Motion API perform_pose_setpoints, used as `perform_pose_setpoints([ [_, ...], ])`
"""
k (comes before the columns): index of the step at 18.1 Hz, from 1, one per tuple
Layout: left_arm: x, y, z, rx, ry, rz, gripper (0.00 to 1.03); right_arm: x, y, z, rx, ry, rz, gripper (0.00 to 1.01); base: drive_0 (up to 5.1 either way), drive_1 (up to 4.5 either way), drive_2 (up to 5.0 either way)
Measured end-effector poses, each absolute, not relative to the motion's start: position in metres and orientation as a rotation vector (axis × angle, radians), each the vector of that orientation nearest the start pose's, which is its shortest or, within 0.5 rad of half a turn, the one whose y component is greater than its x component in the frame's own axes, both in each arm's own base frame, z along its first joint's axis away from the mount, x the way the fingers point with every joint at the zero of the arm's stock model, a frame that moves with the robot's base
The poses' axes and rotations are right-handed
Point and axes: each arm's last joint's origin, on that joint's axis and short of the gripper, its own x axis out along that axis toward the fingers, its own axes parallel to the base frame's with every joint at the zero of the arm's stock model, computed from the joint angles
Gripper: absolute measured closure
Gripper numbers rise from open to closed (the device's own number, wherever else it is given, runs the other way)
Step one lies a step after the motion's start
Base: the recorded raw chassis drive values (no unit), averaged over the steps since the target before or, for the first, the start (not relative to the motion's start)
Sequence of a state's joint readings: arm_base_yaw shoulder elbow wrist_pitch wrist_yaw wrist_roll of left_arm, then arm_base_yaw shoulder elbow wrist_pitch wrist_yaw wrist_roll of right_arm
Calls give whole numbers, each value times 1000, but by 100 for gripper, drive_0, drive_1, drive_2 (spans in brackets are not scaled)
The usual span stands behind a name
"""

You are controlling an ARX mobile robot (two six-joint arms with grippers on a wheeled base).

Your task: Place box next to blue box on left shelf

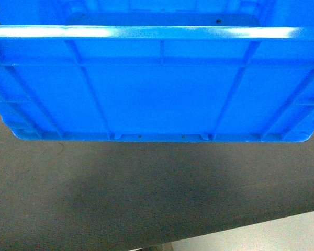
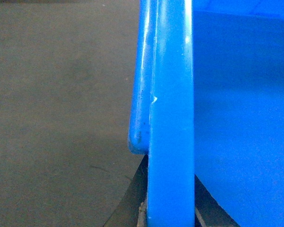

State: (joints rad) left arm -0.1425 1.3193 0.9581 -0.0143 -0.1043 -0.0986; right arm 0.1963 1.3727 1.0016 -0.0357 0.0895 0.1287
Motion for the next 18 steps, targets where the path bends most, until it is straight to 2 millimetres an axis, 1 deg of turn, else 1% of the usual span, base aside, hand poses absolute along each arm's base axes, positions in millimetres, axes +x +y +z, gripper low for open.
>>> perform_pose_setpoints([
  [18,292,-39,293,-51,375,-19,96,301,57,291,69,409,79,93,0,0,0],
])
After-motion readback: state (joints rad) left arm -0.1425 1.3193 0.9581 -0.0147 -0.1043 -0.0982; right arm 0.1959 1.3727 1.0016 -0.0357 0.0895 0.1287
